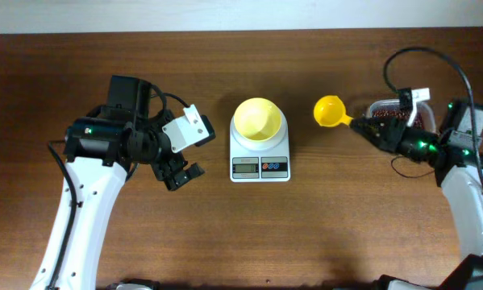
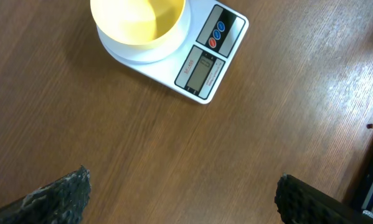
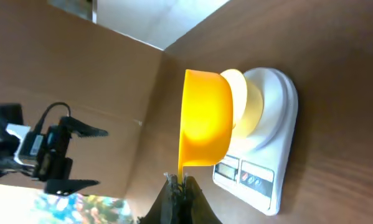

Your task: Scoop item into bowl and weigh 50g on scale

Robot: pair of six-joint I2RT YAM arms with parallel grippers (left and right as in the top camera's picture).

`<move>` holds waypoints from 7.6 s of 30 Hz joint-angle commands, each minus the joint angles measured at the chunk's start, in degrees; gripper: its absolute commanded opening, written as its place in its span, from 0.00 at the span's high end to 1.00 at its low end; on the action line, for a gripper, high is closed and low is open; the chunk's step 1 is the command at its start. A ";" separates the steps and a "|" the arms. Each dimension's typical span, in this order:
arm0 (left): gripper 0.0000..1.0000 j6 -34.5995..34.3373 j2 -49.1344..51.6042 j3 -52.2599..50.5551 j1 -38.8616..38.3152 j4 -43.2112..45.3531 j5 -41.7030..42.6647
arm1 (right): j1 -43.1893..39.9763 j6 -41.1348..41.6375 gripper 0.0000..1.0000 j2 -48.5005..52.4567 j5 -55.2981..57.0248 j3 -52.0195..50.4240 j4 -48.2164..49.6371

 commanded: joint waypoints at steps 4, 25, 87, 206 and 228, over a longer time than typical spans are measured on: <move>0.01 -0.81 -0.26 -0.48 0.07 1.16 -0.39 | -0.63 -13.55 0.96 -0.04 -2.64 0.81 -16.41; 0.01 -0.81 -0.26 -0.48 0.07 2.47 -0.39 | -0.70 -11.69 0.96 -21.51 34.99 0.83 -24.28; 0.01 -0.81 -0.26 -0.48 0.07 2.45 -0.39 | -0.66 -9.53 0.96 16.87 51.32 0.96 0.52; 0.02 -0.81 -0.26 -0.48 0.07 2.45 -0.39 | 27.23 -7.98 0.96 12.85 25.49 1.01 26.36; 0.01 -0.81 -0.26 -0.48 0.07 2.45 -0.39 | 27.56 -18.25 0.96 13.16 24.74 0.96 25.03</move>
